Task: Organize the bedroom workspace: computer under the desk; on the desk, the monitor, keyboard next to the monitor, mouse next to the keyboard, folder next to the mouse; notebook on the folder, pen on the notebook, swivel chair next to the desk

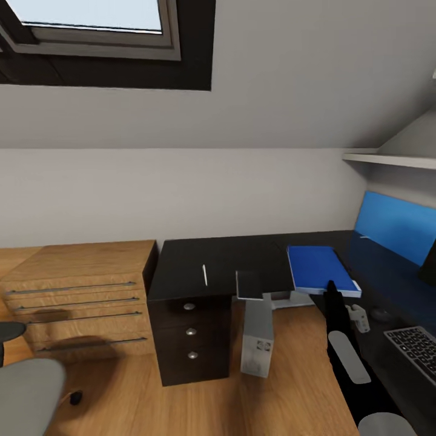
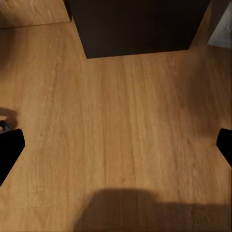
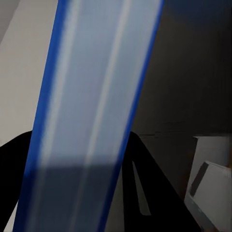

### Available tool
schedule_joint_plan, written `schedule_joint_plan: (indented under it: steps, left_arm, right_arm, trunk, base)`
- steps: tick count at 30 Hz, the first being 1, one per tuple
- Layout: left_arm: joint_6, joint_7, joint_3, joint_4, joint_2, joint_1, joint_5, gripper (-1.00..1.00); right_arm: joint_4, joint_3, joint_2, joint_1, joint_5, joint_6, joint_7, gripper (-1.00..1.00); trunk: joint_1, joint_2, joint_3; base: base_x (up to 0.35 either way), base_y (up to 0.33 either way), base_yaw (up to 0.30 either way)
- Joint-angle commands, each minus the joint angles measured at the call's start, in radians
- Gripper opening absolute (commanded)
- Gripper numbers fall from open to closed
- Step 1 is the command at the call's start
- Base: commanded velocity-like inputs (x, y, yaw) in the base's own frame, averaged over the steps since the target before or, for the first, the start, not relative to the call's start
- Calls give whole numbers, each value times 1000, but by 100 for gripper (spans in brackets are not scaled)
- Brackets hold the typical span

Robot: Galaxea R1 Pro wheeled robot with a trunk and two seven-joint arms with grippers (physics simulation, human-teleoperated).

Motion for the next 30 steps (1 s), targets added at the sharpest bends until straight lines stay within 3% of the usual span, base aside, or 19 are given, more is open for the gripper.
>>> schedule_joint_plan:
  steps: [1,7,17,30]
  left_arm:
    - [-6,6,-7,0,1,-1,9,100]
    - [-6,6,-6,0,2,-1,10,100]
    - [-6,3,-5,0,1,-1,13,100]
    - [-4,2,-5,1,1,-1,14,100]
  right_arm:
    - [-1,2,0,-1,-5,-4,-4,-100]
    - [-1,2,0,-1,-6,-3,-4,-100]
    - [-4,3,0,-1,-7,-1,-4,-100]
    - [-6,2,1,-1,-9,-3,-2,-100]
  trunk:
    - [0,-1,-1]
    - [0,-1,-2]
    - [0,-1,-4]
    - [0,-1,-4]
  base:
    - [0,0,-263]
    - [0,0,-218]
    - [25,-1,-25]
    - [303,-182,0]
